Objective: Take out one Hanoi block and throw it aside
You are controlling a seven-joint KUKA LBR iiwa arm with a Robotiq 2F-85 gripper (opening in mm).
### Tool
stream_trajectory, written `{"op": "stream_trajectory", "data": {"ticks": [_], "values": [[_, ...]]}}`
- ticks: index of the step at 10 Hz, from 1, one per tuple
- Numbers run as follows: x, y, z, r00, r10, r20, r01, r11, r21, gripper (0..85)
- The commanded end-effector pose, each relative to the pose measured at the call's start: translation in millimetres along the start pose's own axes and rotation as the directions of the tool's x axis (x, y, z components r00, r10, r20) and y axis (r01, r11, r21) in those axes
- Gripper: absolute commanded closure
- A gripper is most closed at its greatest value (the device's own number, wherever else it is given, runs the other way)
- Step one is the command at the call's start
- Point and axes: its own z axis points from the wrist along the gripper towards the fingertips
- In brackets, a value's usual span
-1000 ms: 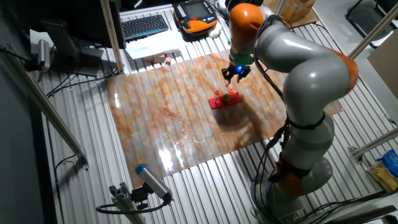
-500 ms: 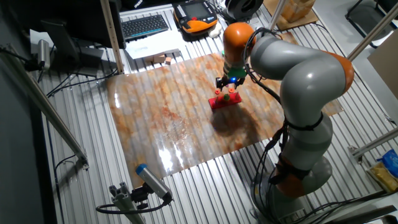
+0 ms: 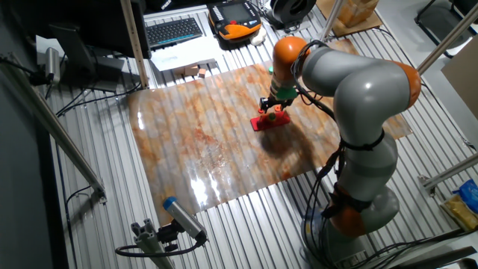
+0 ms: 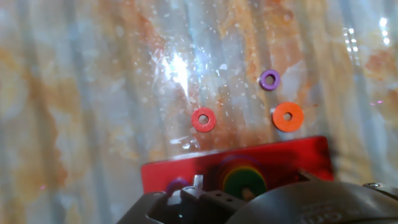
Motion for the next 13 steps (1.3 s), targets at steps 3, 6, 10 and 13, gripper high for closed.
{"op": "stream_trajectory", "data": {"ticks": [3, 6, 10, 13], "values": [[3.9, 2.1, 4.8, 1.000, 0.014, 0.003, -0.014, 1.000, -0.010, 17.0], [7.1, 3.9, 7.3, 1.000, 0.017, 0.013, -0.017, 1.000, -0.006, 17.0], [9.5, 3.3, 12.9, 1.000, 0.004, 0.017, -0.003, 1.000, -0.008, 34.0], [10.4, 3.4, 14.0, 1.000, -0.004, 0.015, 0.004, 1.000, -0.007, 34.0]]}}
